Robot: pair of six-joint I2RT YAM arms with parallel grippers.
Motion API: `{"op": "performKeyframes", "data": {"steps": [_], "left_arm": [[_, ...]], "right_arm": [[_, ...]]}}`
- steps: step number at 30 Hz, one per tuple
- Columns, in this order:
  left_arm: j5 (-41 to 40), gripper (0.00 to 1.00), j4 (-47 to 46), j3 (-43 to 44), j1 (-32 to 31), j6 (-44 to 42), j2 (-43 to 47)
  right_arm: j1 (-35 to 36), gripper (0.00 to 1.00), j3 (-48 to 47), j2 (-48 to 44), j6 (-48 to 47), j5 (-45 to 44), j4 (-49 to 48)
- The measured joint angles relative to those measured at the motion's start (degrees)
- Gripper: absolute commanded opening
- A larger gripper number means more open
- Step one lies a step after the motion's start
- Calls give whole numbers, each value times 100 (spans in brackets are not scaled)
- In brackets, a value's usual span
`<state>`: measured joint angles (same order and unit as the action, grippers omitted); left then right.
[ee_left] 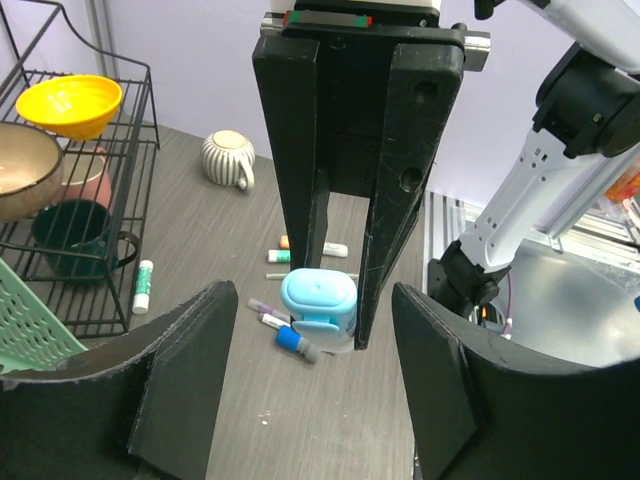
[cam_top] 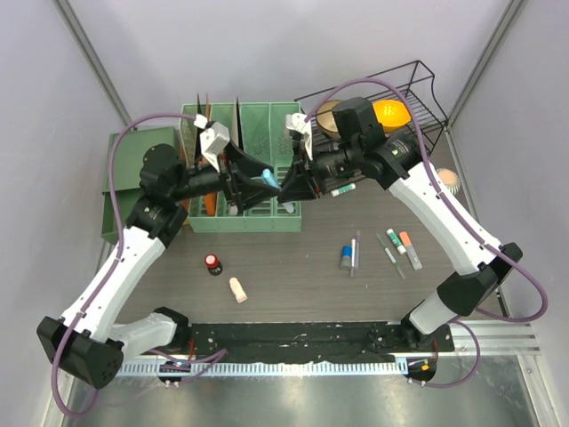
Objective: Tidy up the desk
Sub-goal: Place the stationery in the drawer.
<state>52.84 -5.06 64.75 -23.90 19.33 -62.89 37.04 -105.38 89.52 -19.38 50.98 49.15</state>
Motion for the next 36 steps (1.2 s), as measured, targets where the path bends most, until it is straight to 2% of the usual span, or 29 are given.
{"op": "performKeyframes", "data": {"steps": [4, 6, 8, 9, 12, 13, 17, 18, 19, 25, 33, 36], "left_arm": [[31, 40, -50, 0, -2, 37, -31], [37, 34, -72, 0, -7, 57, -42], [90, 14, -96, 0, -11, 90, -48], [105, 0, -94, 0, -11, 122, -48], [131, 0, -122, 2, -17, 199, -48], [125, 0, -125, 2, -17, 210, -48], [87, 0, -90, 4, -20, 140, -48], [76, 0, -59, 11, -20, 122, -46], [68, 0, -22, 26, -20, 96, -46], [-39, 0, 407, 238, 44, -219, 9], [-551, 0, 2214, 1167, 282, -1543, 197], [-728, 0, 2951, 1388, 645, -2024, 378]], "right_arm": [[4, 6, 0, 0, 7, 4, 0], [9, 7, 0, 0, 9, 7, 0], [9, 10, 0, 0, 11, -7, -4], [9, 13, 0, 0, -2, -11, -4], [9, 28, 2, 0, -22, -39, -37], [9, 40, 7, 0, -22, -44, -37], [15, 56, 81, 0, 17, -50, -63], [15, 65, 136, -2, 26, -76, -74], [15, 68, 195, -7, 35, -122, -74], [15, 73, 564, -83, 26, -643, -72], [-31, 73, 1040, -717, 4, -1598, -96], [-105, 73, 1193, -970, -2, -1853, -114]]}}
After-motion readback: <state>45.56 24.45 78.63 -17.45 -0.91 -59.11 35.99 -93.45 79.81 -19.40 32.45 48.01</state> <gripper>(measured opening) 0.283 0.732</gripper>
